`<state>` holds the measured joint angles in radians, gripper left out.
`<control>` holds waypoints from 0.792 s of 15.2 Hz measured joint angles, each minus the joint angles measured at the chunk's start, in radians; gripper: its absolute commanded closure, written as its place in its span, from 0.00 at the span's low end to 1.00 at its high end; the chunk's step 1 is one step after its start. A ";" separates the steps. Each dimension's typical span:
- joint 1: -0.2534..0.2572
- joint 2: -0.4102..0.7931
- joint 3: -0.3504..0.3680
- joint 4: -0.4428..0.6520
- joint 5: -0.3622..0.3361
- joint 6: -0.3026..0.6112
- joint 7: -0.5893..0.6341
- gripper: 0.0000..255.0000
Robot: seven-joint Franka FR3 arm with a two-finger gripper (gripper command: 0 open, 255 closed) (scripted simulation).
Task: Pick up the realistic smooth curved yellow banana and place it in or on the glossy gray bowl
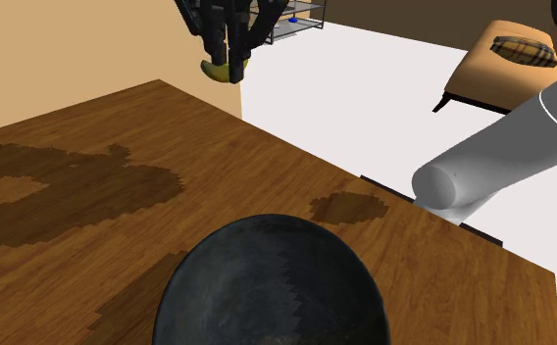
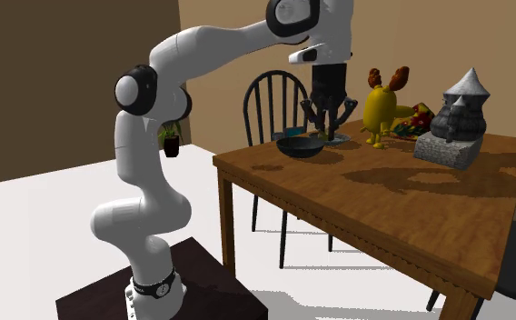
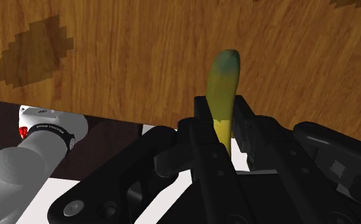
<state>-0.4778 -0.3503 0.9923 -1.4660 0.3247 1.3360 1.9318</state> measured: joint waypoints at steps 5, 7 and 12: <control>0.049 -0.073 0.011 -0.022 0.062 -0.010 0.070 1.00; 0.056 -0.084 0.043 -0.003 0.079 -0.021 0.117 1.00; 0.074 -0.121 0.110 0.030 0.125 -0.036 0.224 1.00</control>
<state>-0.4037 -0.4714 1.1025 -1.4362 0.4496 1.2996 2.1558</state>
